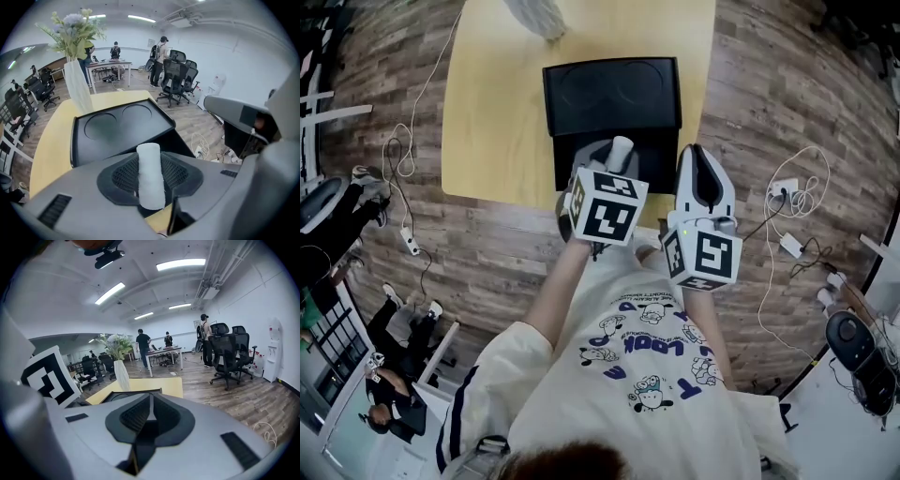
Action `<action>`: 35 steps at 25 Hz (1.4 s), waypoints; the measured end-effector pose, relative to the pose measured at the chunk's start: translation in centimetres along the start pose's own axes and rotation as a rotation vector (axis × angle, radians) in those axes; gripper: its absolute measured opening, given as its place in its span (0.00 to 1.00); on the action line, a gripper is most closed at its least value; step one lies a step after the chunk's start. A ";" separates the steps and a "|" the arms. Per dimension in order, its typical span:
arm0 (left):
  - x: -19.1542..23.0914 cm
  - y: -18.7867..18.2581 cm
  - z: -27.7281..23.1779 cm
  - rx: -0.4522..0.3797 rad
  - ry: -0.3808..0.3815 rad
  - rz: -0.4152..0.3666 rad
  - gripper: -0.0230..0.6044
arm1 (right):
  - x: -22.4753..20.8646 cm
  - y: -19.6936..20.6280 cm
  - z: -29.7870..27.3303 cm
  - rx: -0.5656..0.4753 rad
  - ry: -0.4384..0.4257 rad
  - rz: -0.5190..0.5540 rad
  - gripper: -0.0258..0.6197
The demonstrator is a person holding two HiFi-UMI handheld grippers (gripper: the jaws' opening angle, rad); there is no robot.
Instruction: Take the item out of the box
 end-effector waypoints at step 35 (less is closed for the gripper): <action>-0.2 -2.4 17.4 -0.712 -0.312 0.074 0.27 | 7.2 -8.3 4.3 -0.284 -0.242 0.144 0.11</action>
Point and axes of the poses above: the fingertips, and each gripper's own axes: z backward along the fingers, x to its left, y out of its underside, the point moved 8 cm from there along z, backward along the fingers, and after that the axes turned 6 degrees about -z, right-handed, at the moved point
